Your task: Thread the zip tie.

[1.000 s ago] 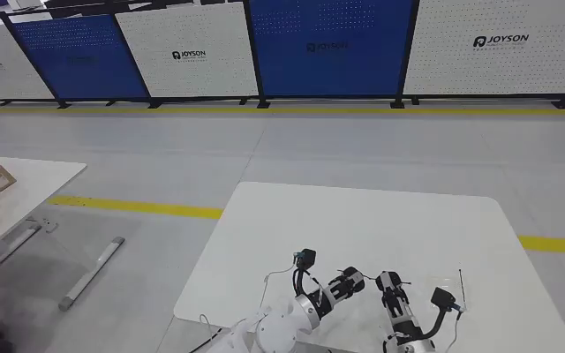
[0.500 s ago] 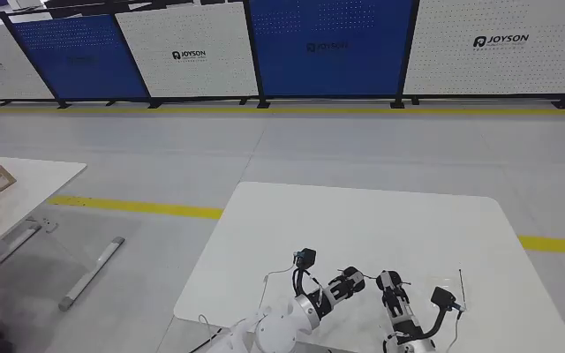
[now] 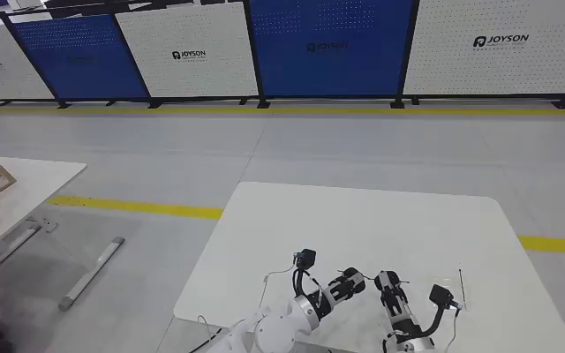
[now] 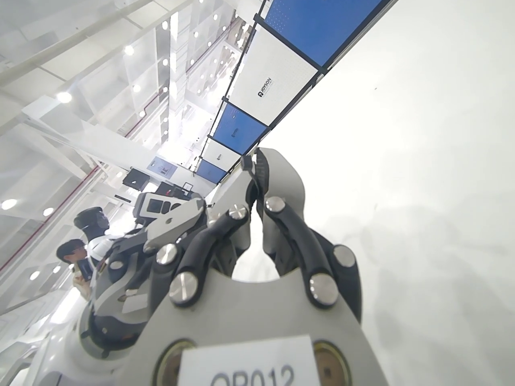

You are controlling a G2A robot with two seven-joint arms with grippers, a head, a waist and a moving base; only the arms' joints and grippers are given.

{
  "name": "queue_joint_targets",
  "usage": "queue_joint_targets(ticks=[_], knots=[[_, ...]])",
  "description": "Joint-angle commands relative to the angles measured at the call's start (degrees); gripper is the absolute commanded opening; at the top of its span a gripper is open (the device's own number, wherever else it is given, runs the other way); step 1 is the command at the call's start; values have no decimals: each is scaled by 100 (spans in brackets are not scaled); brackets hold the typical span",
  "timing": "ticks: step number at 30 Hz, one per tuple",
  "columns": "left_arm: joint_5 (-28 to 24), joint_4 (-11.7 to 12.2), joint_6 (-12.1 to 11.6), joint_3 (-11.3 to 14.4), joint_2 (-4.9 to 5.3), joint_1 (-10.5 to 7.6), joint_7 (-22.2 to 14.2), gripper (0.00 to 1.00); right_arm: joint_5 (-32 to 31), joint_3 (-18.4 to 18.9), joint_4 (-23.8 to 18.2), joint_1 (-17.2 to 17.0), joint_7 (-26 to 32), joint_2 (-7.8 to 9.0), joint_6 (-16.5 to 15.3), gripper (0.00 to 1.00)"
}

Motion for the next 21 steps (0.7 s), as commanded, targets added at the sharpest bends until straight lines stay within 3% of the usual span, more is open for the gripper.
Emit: queue_joint_targets(ticks=[1, 16, 21], knots=[[16, 17, 30, 7, -2, -6, 2, 0, 18, 6, 2, -5, -5, 1, -18, 47], [-11, 104, 171, 33, -36, -61, 175, 0, 9, 81, -14, -96, -81, 19, -218, 40], [-32, 102, 194, 20, -43, -55, 226, 0, 13, 94, -16, -118, -113, 22, -275, 31]])
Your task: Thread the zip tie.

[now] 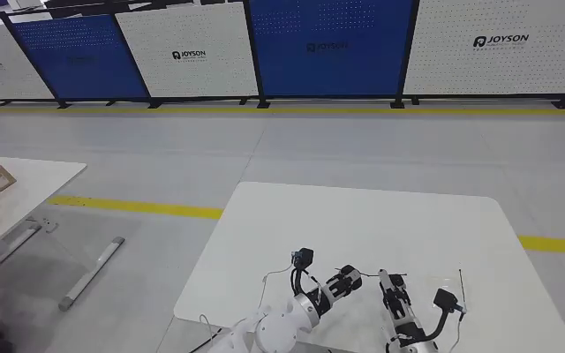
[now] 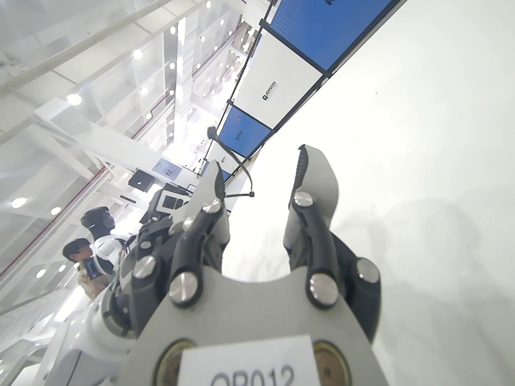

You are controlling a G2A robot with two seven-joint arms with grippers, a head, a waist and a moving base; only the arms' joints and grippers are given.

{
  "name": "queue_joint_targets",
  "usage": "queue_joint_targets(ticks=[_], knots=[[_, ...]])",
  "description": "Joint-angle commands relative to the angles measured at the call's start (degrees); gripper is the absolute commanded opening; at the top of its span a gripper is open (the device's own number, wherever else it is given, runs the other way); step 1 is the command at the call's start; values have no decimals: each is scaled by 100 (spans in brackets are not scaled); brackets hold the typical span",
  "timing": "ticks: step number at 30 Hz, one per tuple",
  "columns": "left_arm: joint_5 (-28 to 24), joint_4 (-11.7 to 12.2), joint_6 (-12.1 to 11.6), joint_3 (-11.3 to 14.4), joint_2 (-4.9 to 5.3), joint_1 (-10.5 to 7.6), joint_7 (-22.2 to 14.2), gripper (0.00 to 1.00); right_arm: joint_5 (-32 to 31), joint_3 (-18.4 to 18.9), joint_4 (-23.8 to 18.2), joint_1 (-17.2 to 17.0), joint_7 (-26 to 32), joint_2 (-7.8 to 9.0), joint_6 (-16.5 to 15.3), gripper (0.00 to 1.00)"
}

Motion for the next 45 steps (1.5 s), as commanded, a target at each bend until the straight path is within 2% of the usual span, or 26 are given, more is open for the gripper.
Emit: queue_joint_targets(ticks=[1, 6, 7, 8, 15, 21, 32, 35, 37, 39, 41, 43, 45], knots=[[-3, -1, 7, -4, -2, 4, 12, 0, 23, 8, 0, -6, -13, 1, -20, 30], [-8, -1, 31, -4, -7, 7, 17, 0, 41, 24, 5, -4, -12, 4, -45, 20], [-3, -1, 28, -2, -8, 6, 14, 0, 47, 27, 6, -2, -12, 4, -45, 7], [-3, -1, 25, -2, -8, 6, 12, 0, 52, 28, 6, -1, -13, 4, -46, 0], [11, -24, -1, -18, -8, 18, 4, 0, 55, 30, 12, 5, -15, 5, -60, 0], [75, -62, -159, 14, -4, 32, -83, 0, 16, 21, 17, 10, -2, 8, -82, 0], [62, -84, -194, 11, -1, 30, -199, 0, 92, 54, -15, -6, 106, 21, -157, 0], [111, -85, -96, 11, 2, 15, -238, 0, 99, 62, -34, -10, 91, 22, -149, 0], [152, -90, -31, 18, 3, 6, -248, 30, 87, 71, -43, -13, 79, 23, -138, 0], [247, -92, 52, 34, 3, 2, -220, 40, 60, 77, -54, -20, 72, 26, -124, 0], [315, -92, 97, 58, 1, -4, -210, 42, 38, 80, -62, -25, 73, 28, -106, 0], [332, -90, 122, 86, -5, -14, -213, 38, 0, 77, -78, -29, 76, 30, -93, 0], [347, -85, 140, 104, -10, -31, -217, 28, -21, 66, -86, -33, 70, 30, -90, 0]])
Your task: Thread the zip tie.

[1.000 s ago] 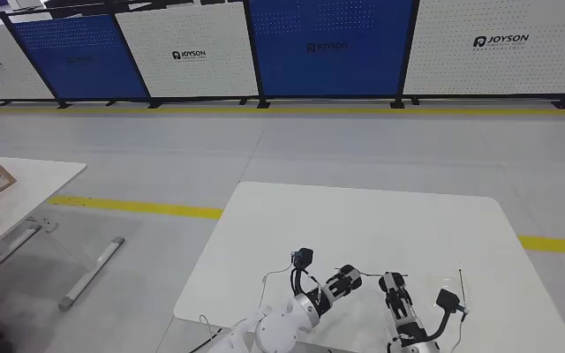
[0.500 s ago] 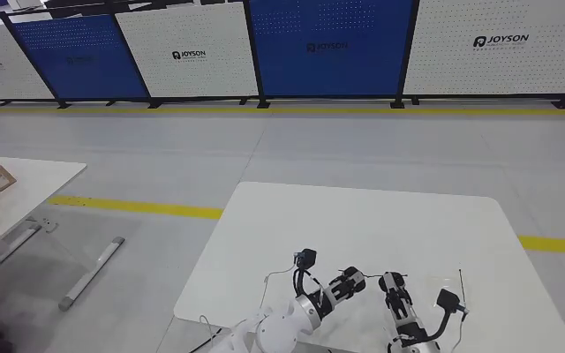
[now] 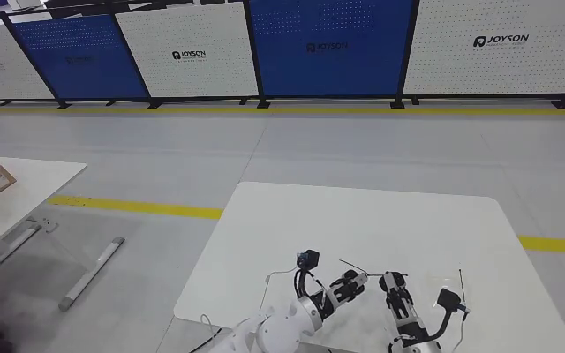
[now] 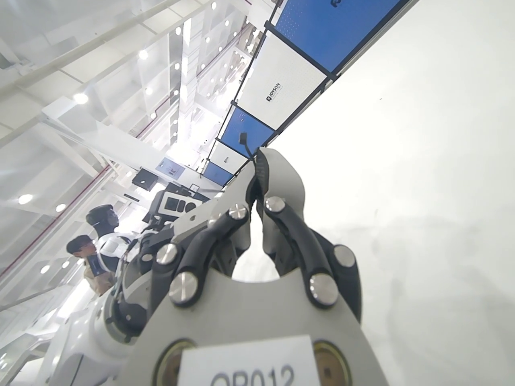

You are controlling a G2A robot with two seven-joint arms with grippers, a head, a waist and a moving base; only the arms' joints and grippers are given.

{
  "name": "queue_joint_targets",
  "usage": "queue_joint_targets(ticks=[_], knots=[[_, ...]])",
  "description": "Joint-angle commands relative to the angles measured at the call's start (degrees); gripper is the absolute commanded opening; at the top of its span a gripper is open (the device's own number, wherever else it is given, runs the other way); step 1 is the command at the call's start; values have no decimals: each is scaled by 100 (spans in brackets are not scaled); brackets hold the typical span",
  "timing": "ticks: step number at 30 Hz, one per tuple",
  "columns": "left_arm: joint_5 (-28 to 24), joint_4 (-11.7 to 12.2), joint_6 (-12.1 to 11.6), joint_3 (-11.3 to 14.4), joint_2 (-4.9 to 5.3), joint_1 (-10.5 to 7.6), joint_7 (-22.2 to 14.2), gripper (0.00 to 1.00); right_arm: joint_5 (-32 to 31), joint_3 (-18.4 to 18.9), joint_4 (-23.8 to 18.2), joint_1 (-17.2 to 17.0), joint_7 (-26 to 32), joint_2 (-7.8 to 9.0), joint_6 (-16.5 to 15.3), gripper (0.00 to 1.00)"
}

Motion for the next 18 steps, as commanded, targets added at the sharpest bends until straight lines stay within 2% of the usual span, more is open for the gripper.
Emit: queue_joint_targets(ticks=[1, 5, 8, 12, 15, 18], knots=[[8, 7, 11, 11, -4, -15, -6, 24, -11, -8, -4, -2, -7, 0, 0, 0], [32, 12, 38, 21, -7, -30, -10, 22, -24, -13, -1, 0, -7, 1, -6, 0], [35, 19, 67, 23, -10, -37, -7, 17, -53, -18, 9, 0, 1, 4, -34, 0], [35, 53, 105, 27, -20, -57, 51, 10, -119, -26, 22, -5, 16, 11, -106, 0], [4, 88, 105, 27, -30, -72, 104, 0, -124, -27, 28, -5, 16, 14, -131, 0], [-1, 98, 102, 32, -36, -73, 123, 0, -108, -28, 35, -5, 4, 15, -157, 0]])
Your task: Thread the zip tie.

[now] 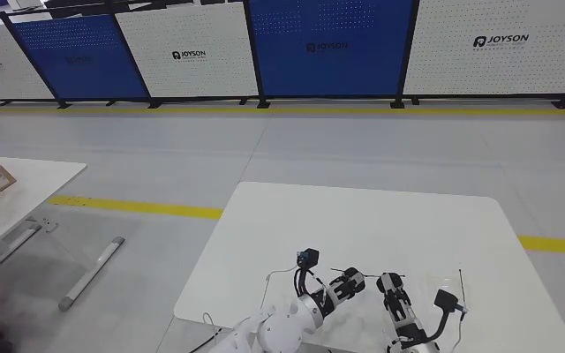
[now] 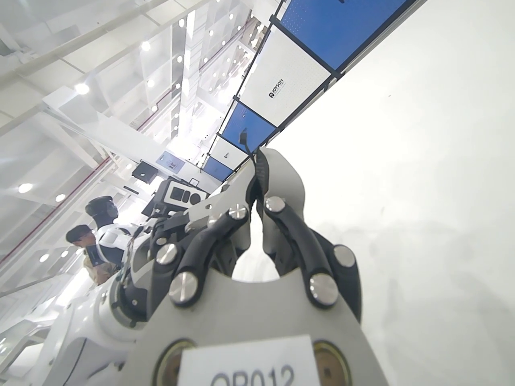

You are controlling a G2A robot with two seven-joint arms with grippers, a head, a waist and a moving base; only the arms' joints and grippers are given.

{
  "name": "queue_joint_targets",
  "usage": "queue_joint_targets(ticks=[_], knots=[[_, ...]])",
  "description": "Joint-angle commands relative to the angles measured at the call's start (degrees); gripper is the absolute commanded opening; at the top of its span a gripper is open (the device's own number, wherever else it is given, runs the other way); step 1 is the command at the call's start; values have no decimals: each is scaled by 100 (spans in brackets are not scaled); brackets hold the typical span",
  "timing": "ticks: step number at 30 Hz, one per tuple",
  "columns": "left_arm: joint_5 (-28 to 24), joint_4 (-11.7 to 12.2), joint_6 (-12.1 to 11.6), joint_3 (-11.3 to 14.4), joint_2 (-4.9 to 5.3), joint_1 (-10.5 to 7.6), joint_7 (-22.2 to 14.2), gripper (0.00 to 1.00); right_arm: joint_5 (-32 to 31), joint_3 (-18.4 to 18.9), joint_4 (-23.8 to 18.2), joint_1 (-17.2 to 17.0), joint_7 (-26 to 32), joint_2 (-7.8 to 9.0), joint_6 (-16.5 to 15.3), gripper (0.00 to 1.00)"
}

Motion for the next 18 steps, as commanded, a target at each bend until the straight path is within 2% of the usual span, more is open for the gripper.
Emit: queue_joint_targets(ticks=[1, 5, 11, 18], knots=[[3, 3, 1, 3, -2, 2, 4, 0, 1, 0, 3, 1, -4, 1, -11, 0], [14, -2, -11, 2, -3, 6, 0, 0, -6, 3, 7, -1, -9, 4, -32, 0], [10, -22, -192, 30, -5, 3, -87, 0, 56, 26, 13, -12, -12, 9, -54, 0], [66, -71, -257, 40, -2, 9, -117, 0, 271, 80, -17, -30, 125, 22, -149, 0]])
